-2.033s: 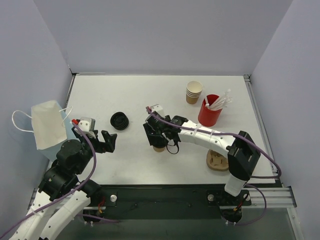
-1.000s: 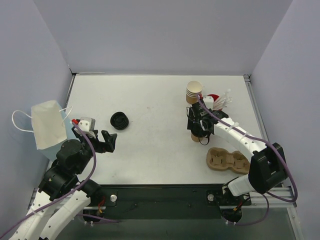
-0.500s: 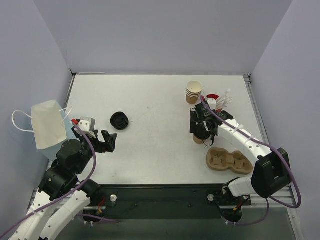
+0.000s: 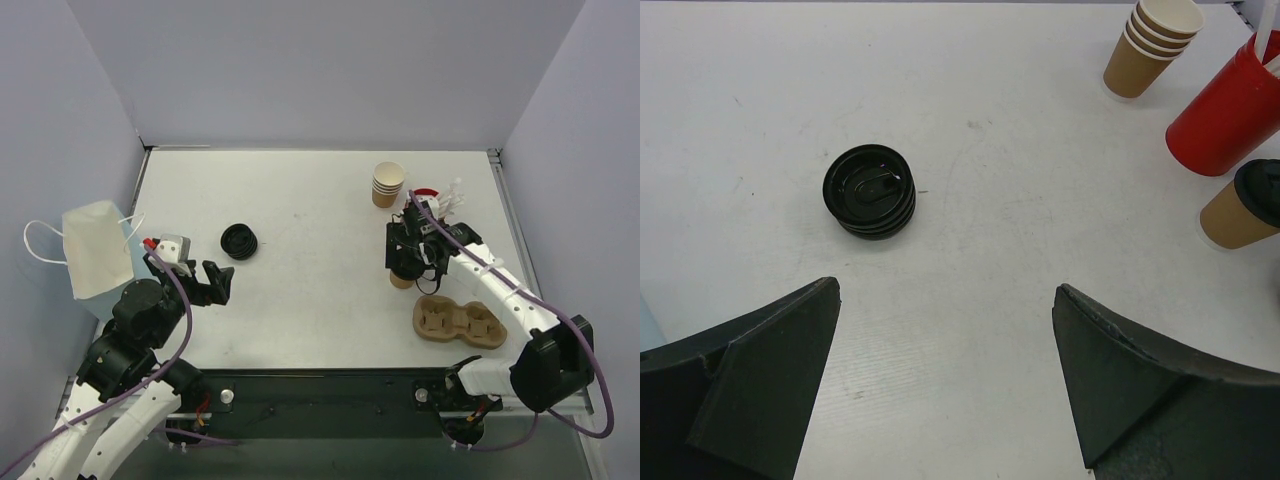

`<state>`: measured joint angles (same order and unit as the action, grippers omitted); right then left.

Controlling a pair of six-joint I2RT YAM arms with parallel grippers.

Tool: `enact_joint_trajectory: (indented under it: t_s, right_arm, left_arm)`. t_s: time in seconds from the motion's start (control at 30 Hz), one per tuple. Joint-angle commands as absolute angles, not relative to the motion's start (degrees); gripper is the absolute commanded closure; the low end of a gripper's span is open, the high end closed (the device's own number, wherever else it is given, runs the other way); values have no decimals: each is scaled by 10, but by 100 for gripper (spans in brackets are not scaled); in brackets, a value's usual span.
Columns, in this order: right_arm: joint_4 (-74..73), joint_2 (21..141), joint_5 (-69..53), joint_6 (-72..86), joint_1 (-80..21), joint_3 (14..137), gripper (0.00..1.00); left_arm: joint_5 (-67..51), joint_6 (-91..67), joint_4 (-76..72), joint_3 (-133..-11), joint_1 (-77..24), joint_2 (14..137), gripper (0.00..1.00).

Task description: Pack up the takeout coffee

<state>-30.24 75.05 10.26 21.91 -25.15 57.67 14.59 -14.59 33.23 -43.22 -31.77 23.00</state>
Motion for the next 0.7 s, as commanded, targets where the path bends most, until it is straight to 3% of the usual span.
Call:
enact_joint_trajectory:
  t_s: [0.0,0.3,0.67]
  right_arm:
    - [-340,699,34,196,-250,612,15]
    - [-367,620,-12,224,-259,607,22]
    - [-364,521,-25,225,-279,563,23]
  left_arm:
    - [146,-142,318,-438,-315,224,3]
    - [182,-156,330,-472,-315,245,3]
    - [535,-191,543,-793,-302,536,10]
